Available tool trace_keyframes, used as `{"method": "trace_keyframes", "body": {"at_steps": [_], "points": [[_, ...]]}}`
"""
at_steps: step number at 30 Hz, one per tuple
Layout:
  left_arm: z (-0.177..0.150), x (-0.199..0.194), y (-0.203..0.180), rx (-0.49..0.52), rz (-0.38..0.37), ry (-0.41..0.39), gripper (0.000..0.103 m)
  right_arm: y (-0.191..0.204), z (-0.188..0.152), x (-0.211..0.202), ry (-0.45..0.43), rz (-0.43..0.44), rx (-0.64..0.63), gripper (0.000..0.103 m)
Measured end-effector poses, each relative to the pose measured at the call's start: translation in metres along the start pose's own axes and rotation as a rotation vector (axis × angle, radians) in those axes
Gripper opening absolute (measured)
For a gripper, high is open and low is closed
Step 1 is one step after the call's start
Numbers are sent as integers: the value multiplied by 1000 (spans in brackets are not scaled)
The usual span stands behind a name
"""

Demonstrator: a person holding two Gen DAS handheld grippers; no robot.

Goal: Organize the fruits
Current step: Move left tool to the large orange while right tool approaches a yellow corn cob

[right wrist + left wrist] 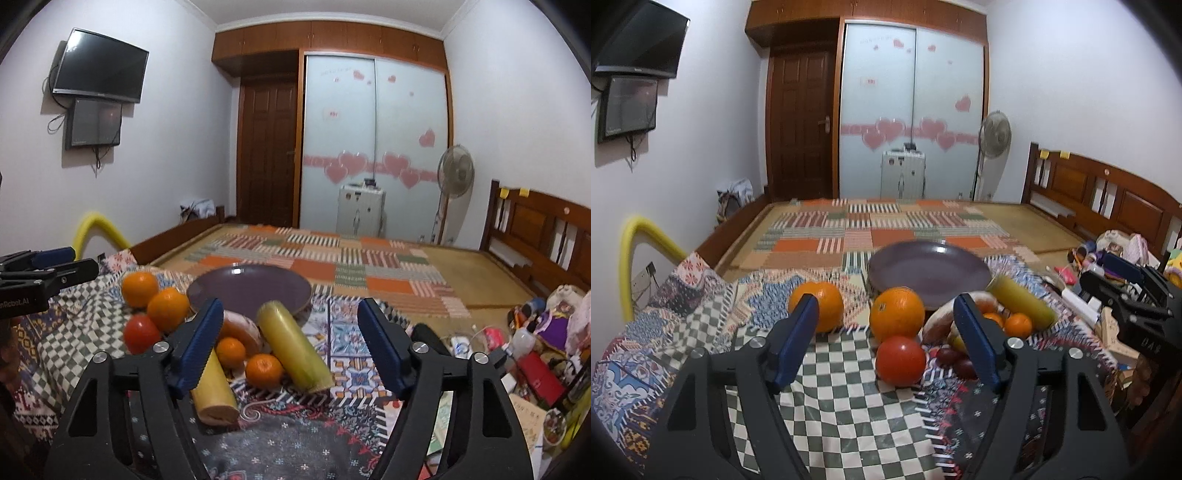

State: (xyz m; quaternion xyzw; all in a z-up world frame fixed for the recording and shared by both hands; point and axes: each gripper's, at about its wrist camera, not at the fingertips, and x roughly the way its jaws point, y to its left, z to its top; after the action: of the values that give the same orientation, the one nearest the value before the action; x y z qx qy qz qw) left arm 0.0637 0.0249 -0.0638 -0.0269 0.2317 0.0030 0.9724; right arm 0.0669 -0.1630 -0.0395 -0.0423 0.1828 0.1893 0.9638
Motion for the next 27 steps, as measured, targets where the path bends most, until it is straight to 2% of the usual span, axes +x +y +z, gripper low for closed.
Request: {"method": "trace_keyframes", "body": {"at_steps": [4, 13, 20, 24, 27], "points": [[-8, 15, 1, 0, 0, 44, 75, -9, 0, 13, 57, 21, -4, 62], [-4, 62, 6, -28, -43, 174, 75, -17, 0, 47, 150, 52, -42, 62], [4, 91, 6, -16, -49, 235, 75, -18, -2, 76, 234, 111, -59, 61], [7, 107, 4, -5, -57, 273, 75, -18, -5, 90, 300, 148, -61, 50], [8, 117, 4, 9, -47, 291, 75, -21, -5, 97, 328, 165, -56, 49]]}}
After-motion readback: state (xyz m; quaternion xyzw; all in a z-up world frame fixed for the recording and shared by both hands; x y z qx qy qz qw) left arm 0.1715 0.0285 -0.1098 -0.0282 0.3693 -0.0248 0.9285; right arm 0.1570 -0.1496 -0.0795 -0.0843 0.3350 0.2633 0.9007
